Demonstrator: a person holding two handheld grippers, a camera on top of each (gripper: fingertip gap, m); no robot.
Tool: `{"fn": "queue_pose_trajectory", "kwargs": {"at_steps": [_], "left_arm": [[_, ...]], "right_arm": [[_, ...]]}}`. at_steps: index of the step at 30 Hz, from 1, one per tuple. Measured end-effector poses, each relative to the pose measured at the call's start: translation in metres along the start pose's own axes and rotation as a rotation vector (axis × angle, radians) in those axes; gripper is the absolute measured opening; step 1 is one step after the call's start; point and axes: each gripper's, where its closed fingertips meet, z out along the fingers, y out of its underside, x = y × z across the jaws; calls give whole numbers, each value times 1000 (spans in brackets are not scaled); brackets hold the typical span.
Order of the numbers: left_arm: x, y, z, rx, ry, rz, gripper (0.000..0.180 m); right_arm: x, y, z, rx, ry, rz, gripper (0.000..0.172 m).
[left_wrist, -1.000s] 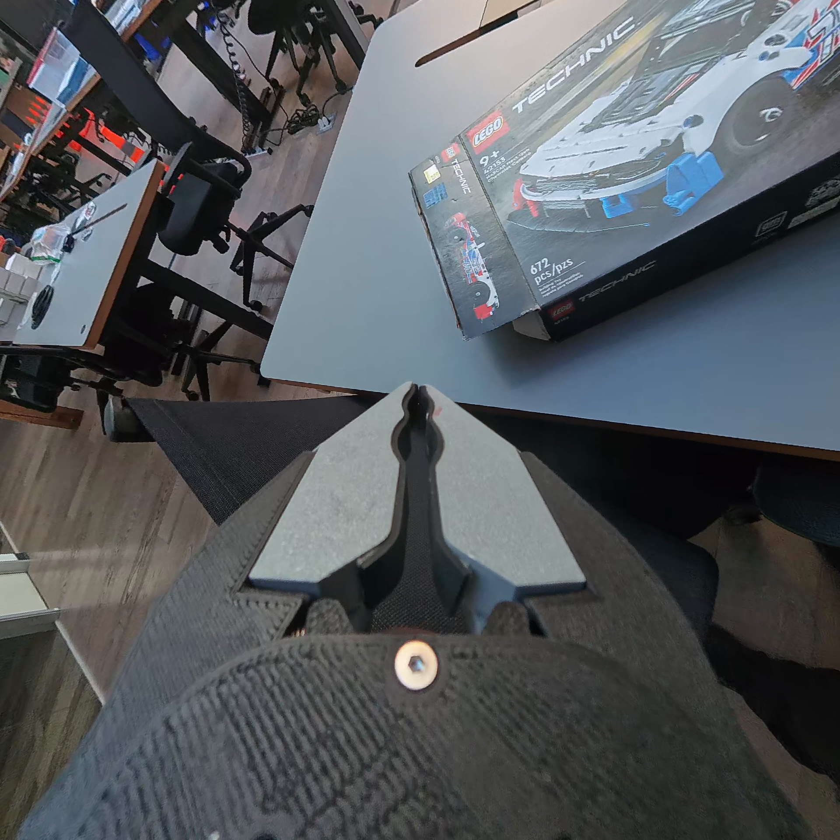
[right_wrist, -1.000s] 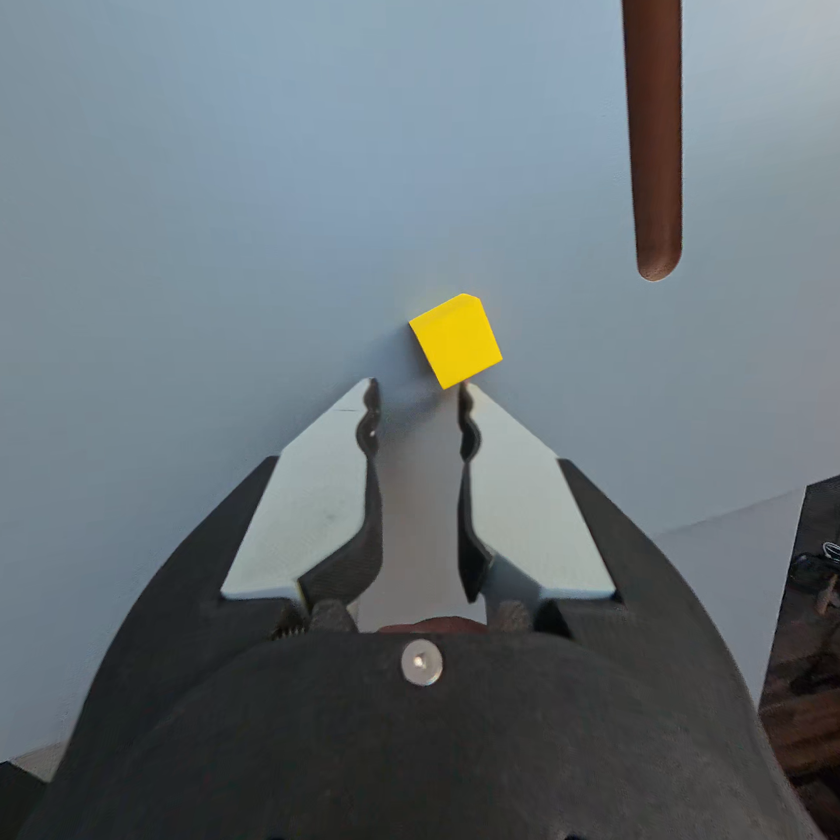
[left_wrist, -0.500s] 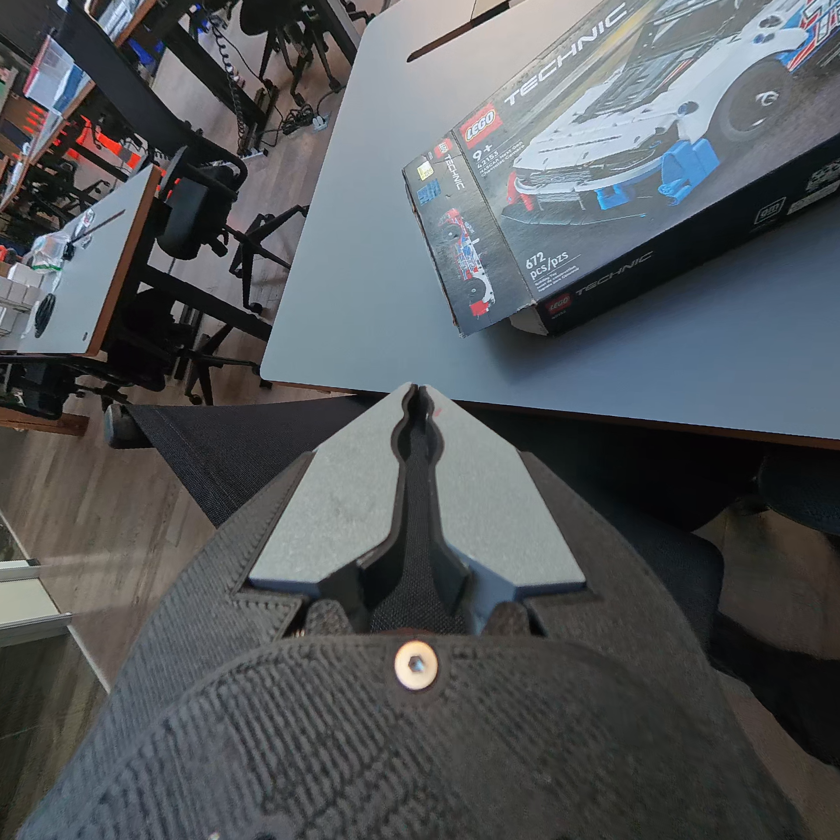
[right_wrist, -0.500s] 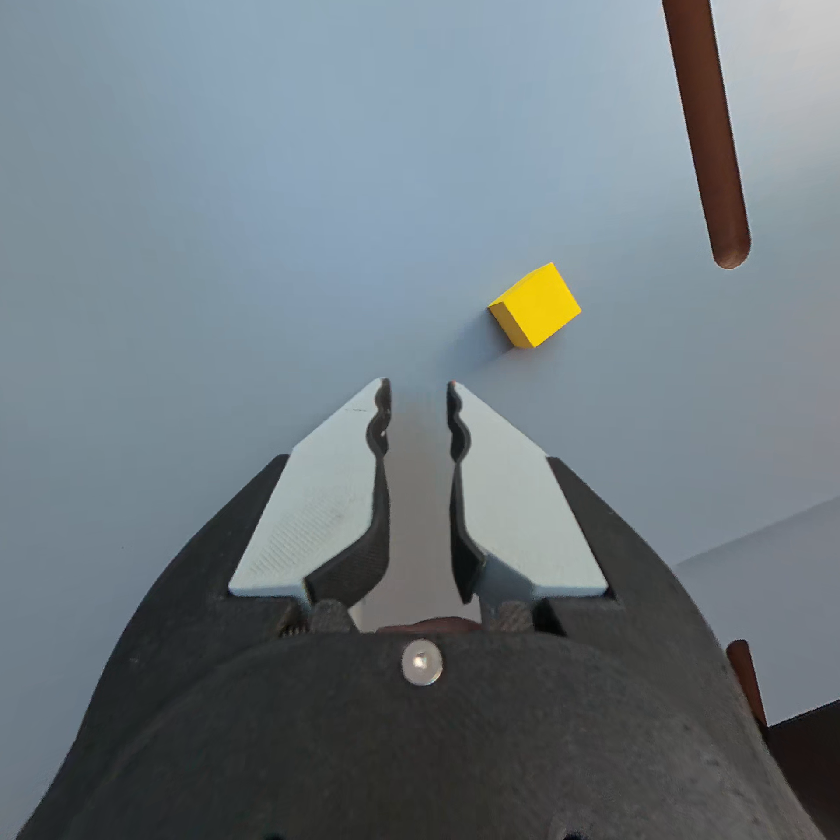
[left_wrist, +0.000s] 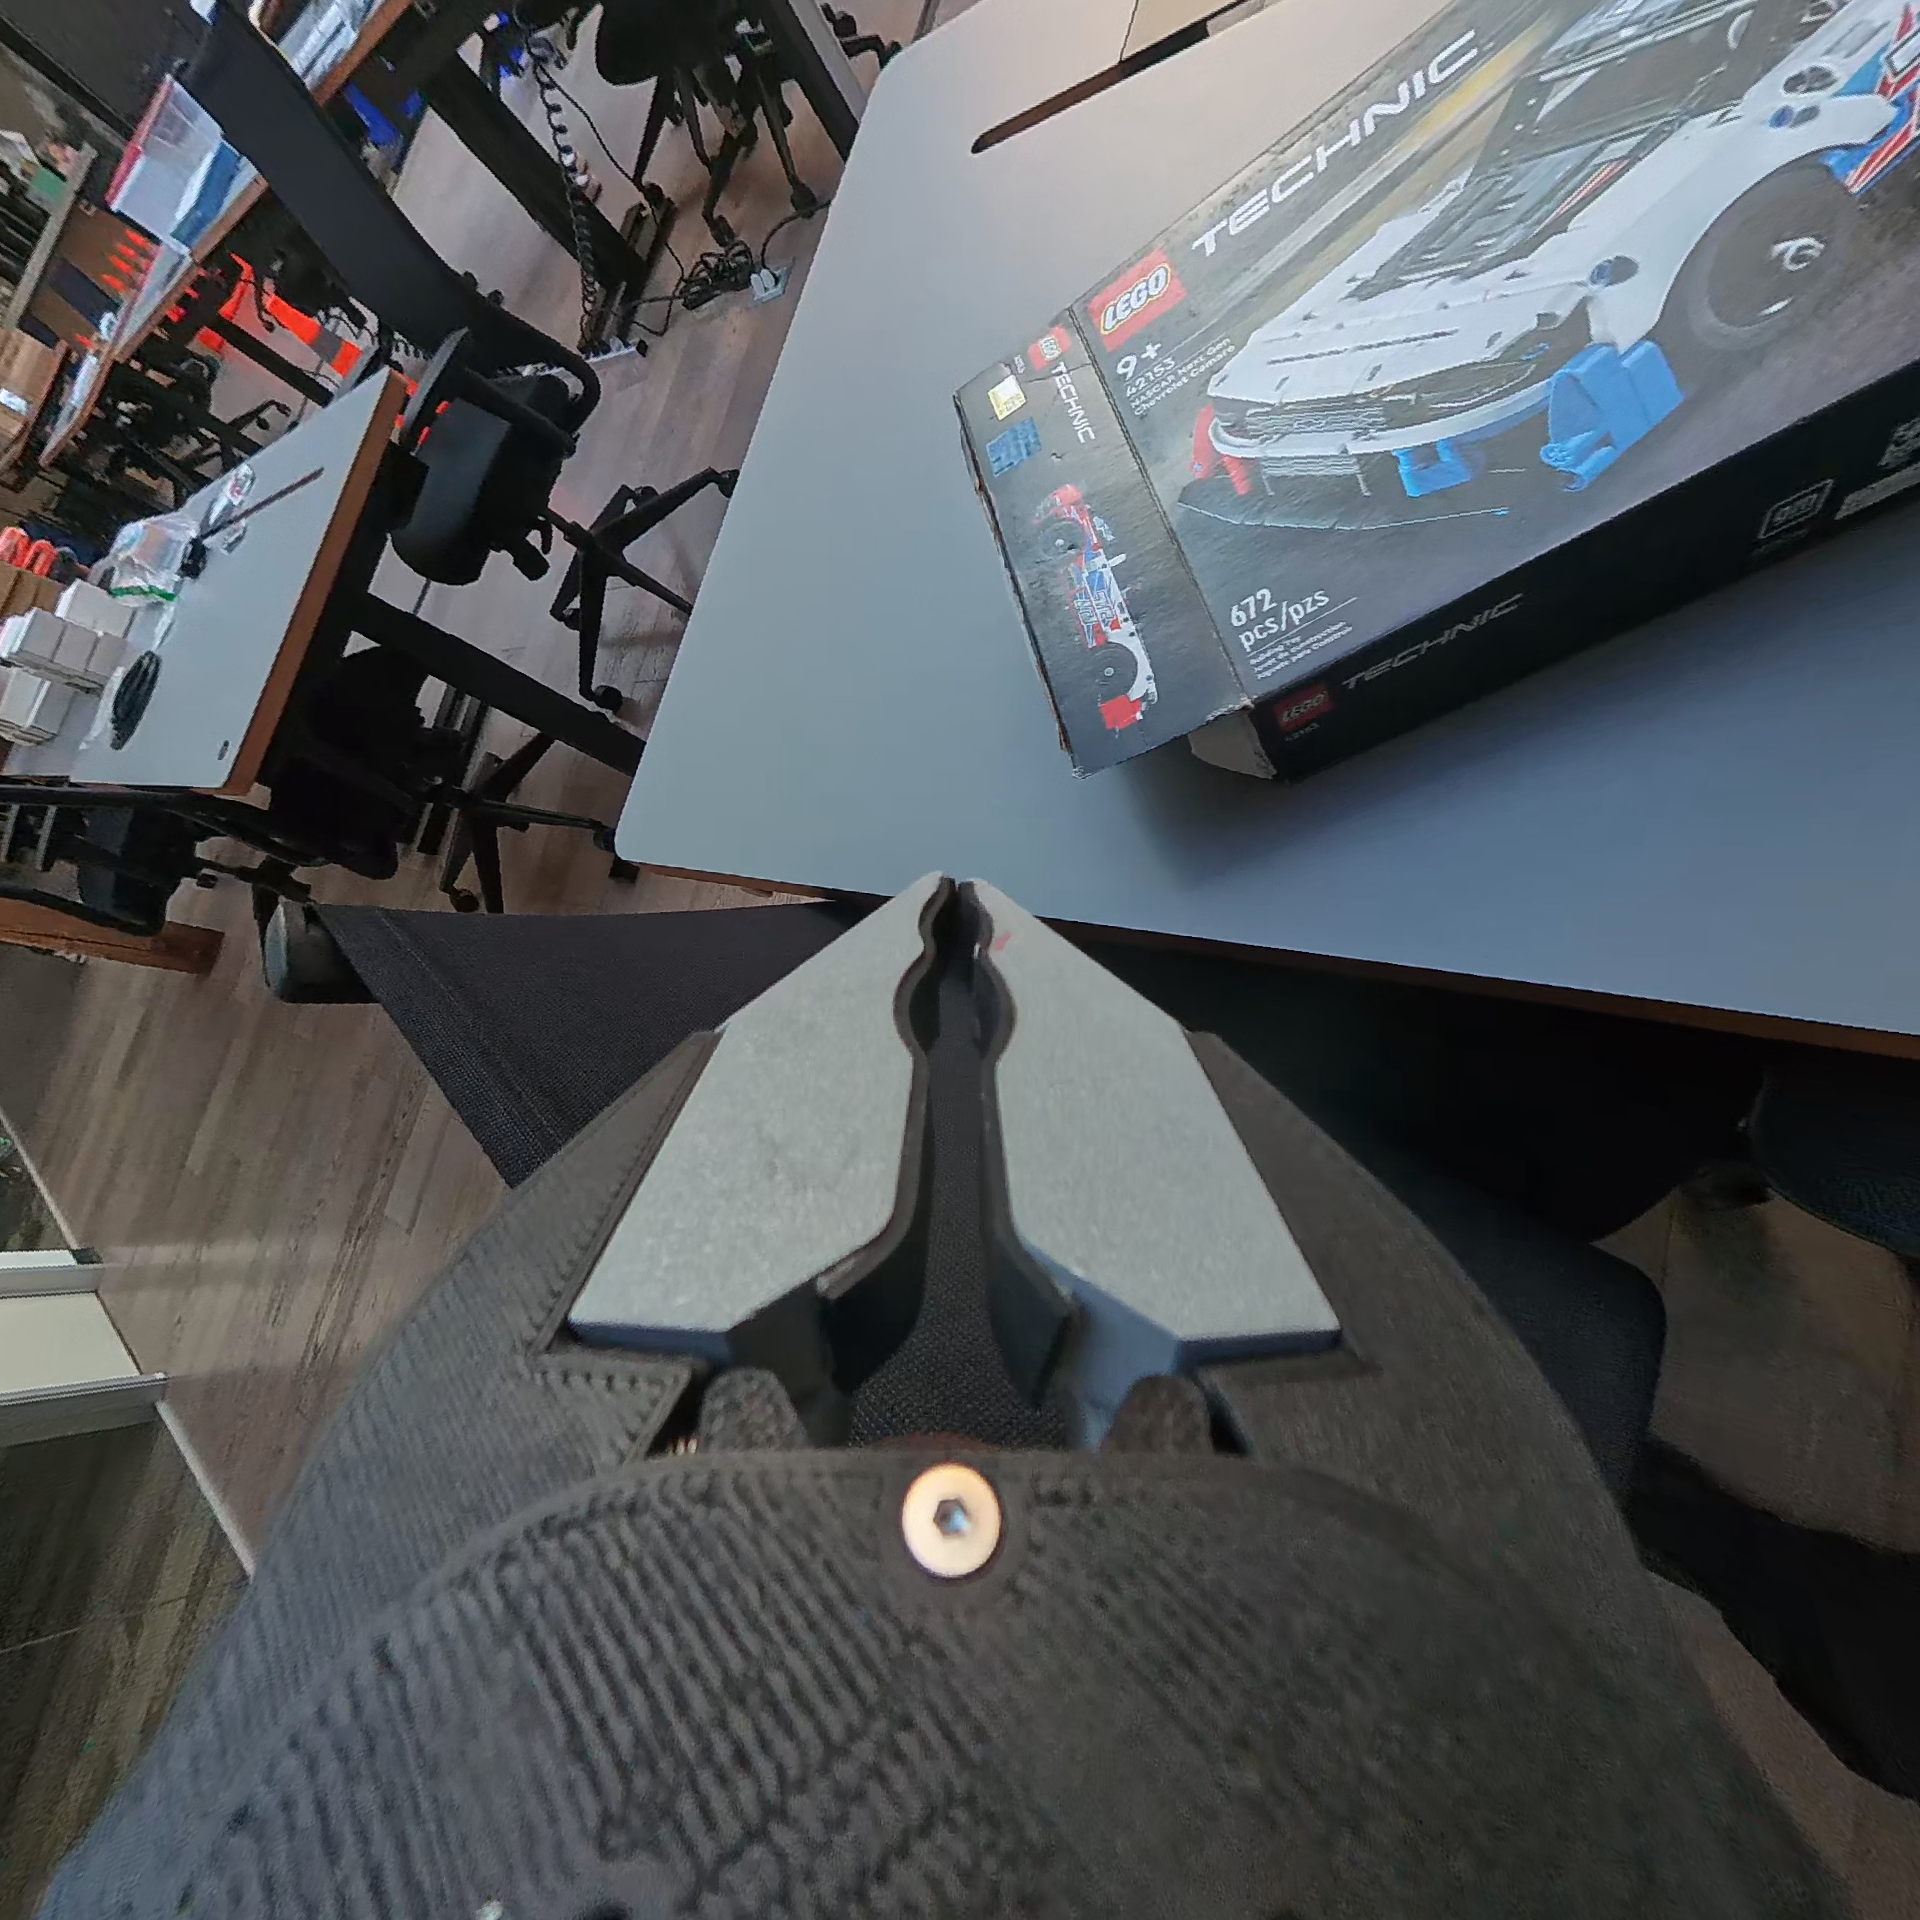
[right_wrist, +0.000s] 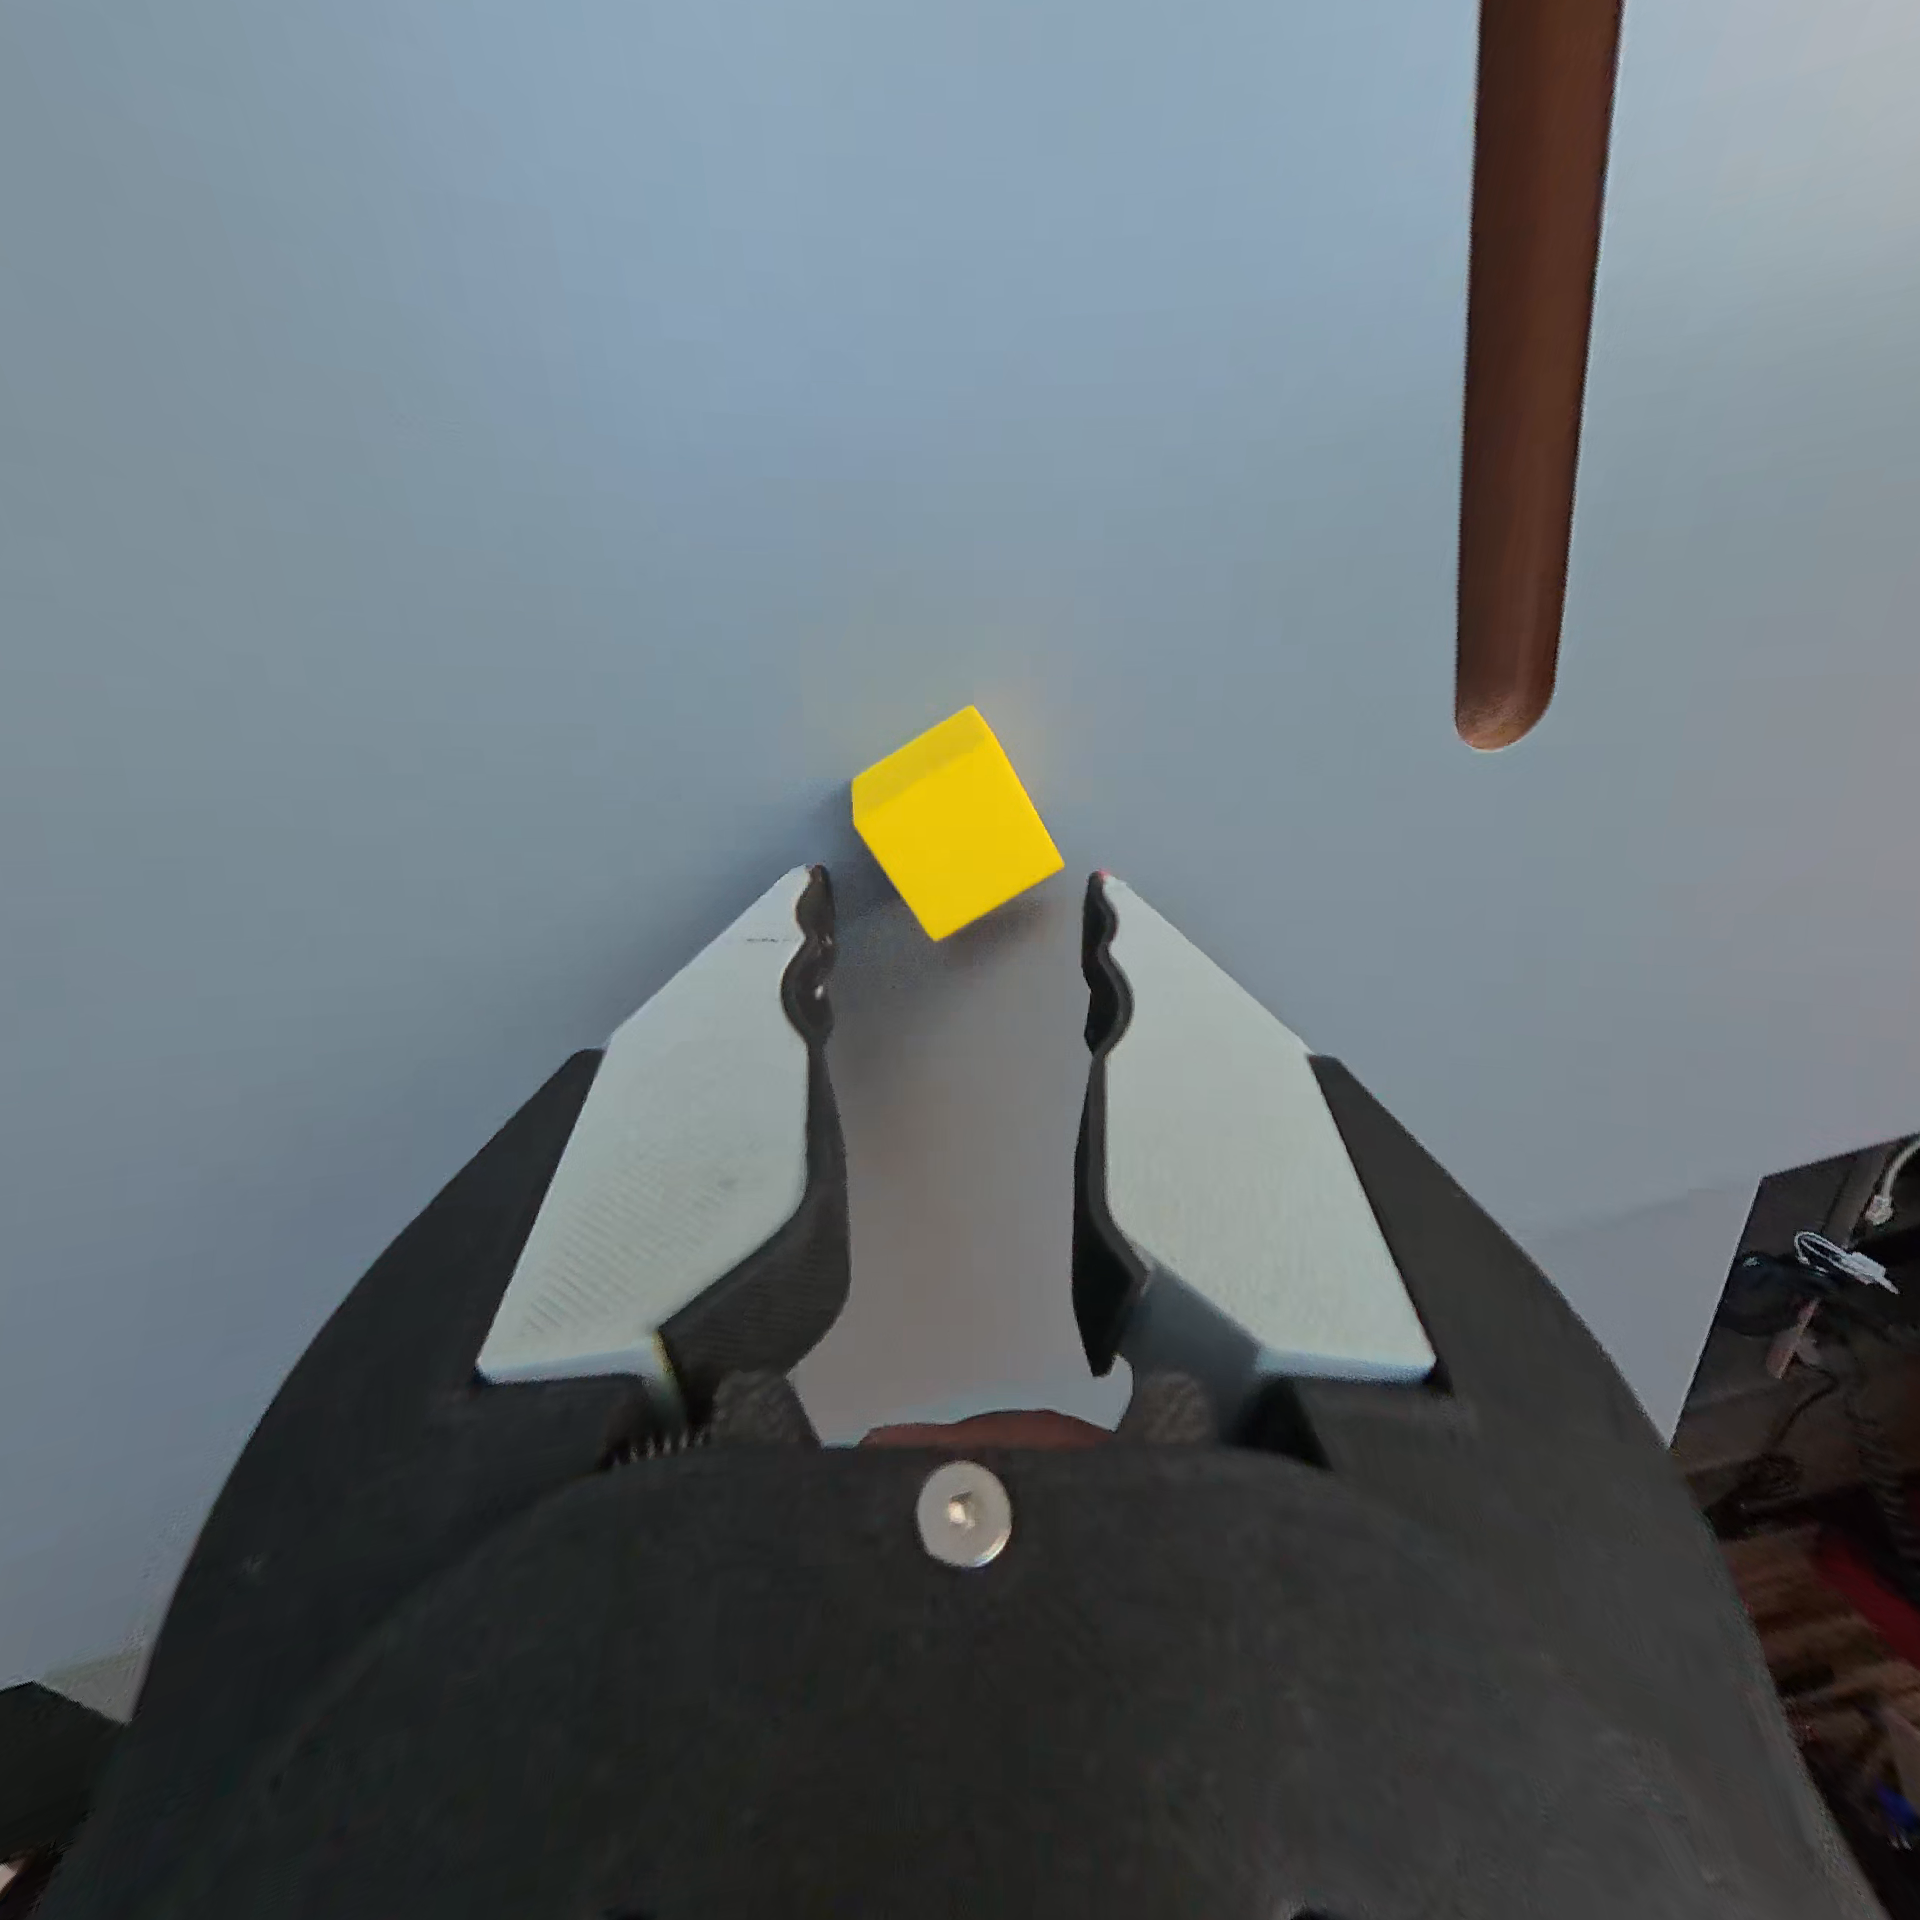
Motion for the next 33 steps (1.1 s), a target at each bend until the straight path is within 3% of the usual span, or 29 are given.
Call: {"fn": "queue_pose_trajectory", "kwargs": {"at_steps": [2, 9, 13, 20, 33], "left_arm": [[-1, 0, 0, -1, -3, -4, 0], [0, 0, 1, 0, 1, -2, 0], [1, -2, 0, 10, 8, -1, 0], [9, -8, -3, 45, 48, 30, 0], [6, -20, -12, 135, 73, -32, 0]], "right_arm": [[-7, -4, 2, 11, -23, -2, 24], [-52, -2, -10, 111, -100, 126, 22], [-112, -17, -43, 268, -239, 221, 22], [-196, -53, -107, 389, -322, 168, 22], [-222, -73, -157, 366, -225, 42, 21]]}}
